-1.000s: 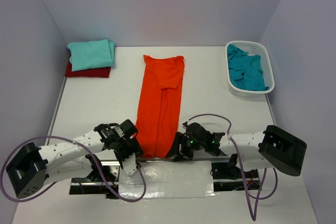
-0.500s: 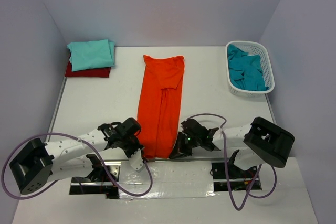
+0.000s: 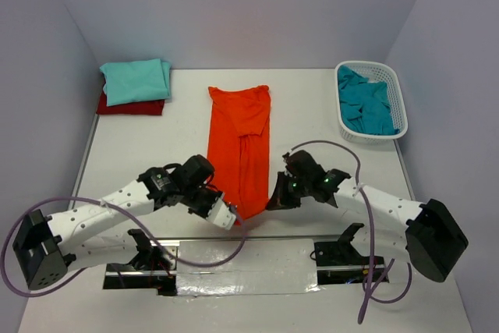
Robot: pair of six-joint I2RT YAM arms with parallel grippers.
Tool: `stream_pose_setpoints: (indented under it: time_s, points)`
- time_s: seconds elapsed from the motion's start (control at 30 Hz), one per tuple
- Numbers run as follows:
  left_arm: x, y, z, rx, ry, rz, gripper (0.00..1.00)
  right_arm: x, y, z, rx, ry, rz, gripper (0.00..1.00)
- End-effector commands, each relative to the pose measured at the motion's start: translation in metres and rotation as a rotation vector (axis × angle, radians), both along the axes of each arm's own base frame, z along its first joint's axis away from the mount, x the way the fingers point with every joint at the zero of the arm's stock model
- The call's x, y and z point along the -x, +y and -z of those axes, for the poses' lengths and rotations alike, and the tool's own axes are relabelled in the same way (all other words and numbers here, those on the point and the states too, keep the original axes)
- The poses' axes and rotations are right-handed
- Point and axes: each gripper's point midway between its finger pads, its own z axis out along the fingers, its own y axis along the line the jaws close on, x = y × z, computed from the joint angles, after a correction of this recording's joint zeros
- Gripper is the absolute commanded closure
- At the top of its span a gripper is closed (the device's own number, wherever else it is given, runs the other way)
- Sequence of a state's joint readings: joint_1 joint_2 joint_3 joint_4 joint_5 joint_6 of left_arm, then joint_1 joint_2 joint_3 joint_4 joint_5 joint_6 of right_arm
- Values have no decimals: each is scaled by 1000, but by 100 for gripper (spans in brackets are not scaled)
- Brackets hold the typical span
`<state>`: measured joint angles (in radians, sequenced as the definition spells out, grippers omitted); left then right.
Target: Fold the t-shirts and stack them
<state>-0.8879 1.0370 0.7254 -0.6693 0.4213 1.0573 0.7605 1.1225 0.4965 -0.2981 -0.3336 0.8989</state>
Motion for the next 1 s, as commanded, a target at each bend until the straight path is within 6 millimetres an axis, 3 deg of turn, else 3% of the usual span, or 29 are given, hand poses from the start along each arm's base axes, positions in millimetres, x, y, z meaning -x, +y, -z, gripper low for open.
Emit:
stream_pose_setpoints:
  time_s: [0.0,0.07,0.1,0.17,0.2,0.23,0.27,0.3,0.33,0.37,0.4,0.43,0.47,0.5,0.53,0.57,0.6,0.7,0.73,0.77,0.83,0.87,0.93,0.97]
  points:
    - [-24,-6,-27,0,80,-189,100,-23,-15,-26,46,-64,-43,100]
    - [-31,-3,-35,-1,120,-204,100,-47,-15,-41,64,-104,-60,100]
    - [-52,-2,-43,7,120,-258,100,-64,-21,-46,73,-118,-34,100]
    - [-75,1,-51,17,134,-316,100,-86,-24,-53,88,-145,-42,100]
    - [-105,4,-58,24,143,-386,100,-107,-18,-61,85,-160,-39,100]
    - [-114,6,-60,20,180,-413,100,-121,-23,-62,93,-159,-25,100]
    - [-138,2,-82,62,165,-453,100,-142,-19,-79,85,-212,-29,100]
    - [-157,9,-68,31,226,-512,100,-154,-17,-69,105,-185,-34,100]
    - [-169,9,-67,32,246,-527,100,-164,-19,-69,115,-182,-29,100]
    - [-180,8,-69,38,258,-544,100,-183,-13,-82,109,-227,-32,100]
    - [-199,6,-66,29,270,-565,100,-193,-11,-71,124,-197,-35,100]
    - [-207,6,-63,22,279,-581,100,-201,-13,-68,130,-185,-33,100]
    - [-219,3,-69,35,267,-585,100,-216,-9,-79,111,-207,-30,100]
    - [-226,5,-54,10,297,-600,100,-224,-8,-76,111,-202,-35,100]
    - [-231,6,-50,5,303,-607,100,-230,-7,-63,120,-171,-38,100]
    - [-239,7,-49,5,292,-611,100,-243,-7,-70,108,-195,-29,100]
    - [-250,10,-39,1,296,-631,100,-248,-7,-59,115,-164,-31,100]
    - [-280,11,-32,36,283,-693,100,-273,-9,-63,108,-174,-18,100]
    - [-286,11,-30,45,296,-727,100,-278,-9,-50,114,-144,-21,100]
    - [-296,11,-32,59,287,-743,100,-290,-10,-56,103,-162,-13,100]
    - [-309,15,-19,61,305,-786,99,-302,-5,-46,95,-142,-26,100]
    - [-314,18,-9,56,320,-807,97,-306,-4,-42,94,-136,-26,100]
    - [-321,20,-2,58,325,-836,85,-317,-2,-38,90,-131,-18,100]
    - [-322,21,6,48,338,-847,77,-320,-3,-23,95,-102,-14,92]
